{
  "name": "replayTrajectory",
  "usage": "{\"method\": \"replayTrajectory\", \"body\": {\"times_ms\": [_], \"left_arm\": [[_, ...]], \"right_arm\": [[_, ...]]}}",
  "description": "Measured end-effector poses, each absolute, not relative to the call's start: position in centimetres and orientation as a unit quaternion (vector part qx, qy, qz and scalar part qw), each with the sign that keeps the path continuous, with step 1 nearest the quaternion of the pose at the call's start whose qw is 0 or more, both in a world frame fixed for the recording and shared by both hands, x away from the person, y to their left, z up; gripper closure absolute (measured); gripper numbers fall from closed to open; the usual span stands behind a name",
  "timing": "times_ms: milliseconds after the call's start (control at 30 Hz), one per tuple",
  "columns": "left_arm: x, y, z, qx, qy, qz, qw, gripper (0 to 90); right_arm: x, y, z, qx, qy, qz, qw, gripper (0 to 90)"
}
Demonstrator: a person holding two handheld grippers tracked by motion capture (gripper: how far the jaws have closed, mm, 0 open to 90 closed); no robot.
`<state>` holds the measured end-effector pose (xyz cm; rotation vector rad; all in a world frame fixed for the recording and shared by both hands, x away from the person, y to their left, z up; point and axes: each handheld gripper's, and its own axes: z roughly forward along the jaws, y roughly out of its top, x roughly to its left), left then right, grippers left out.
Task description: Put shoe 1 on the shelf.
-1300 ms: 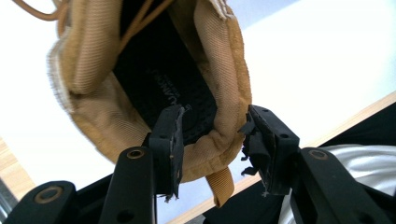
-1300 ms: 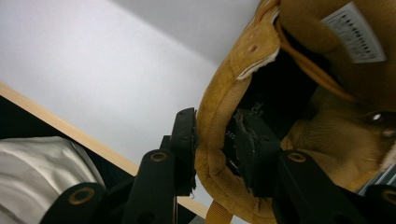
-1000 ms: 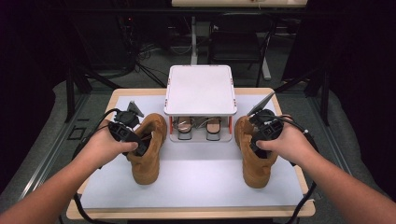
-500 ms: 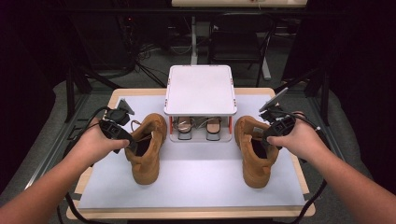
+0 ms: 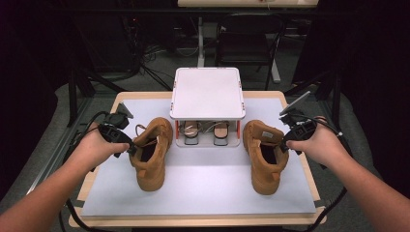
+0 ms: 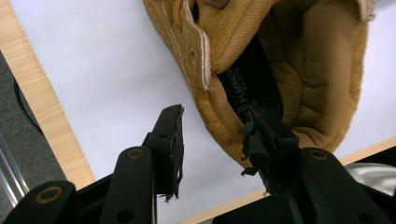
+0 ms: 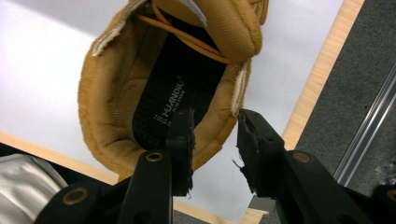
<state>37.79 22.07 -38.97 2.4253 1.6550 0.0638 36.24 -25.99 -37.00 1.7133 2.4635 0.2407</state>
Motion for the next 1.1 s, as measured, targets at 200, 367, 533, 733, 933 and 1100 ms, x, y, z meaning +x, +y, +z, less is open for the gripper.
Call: {"method": "replayTrajectory", "body": {"times_ms": [200,367,533,733,933,1100], "left_arm": [[38.0,22.1,-39.2,0.816,0.567,0.02,0.114,56.1],[38.2,21.7,-39.8,0.817,0.566,0.017,0.111,56.0],[38.5,21.3,-40.7,0.821,0.561,0.014,0.101,56.0],[38.8,21.3,-41.5,0.82,0.563,0.01,0.098,56.4],[39.1,21.2,-42.4,0.819,0.566,0.004,0.095,56.7],[39.4,21.0,-43.0,0.819,0.566,0.003,0.091,57.1]], "right_arm": [[36.5,-26.4,-37.9,0.575,0.812,0.082,0.06,64.3],[36.6,-26.5,-38.6,0.577,0.811,0.082,0.055,62.8],[36.7,-26.5,-39.0,0.58,0.809,0.083,0.055,62.3],[36.9,-26.6,-39.6,0.583,0.806,0.084,0.054,61.8],[37.0,-26.6,-40.4,0.584,0.806,0.086,0.053,61.4],[37.2,-26.5,-41.1,0.584,0.806,0.081,0.05,60.9]]}}
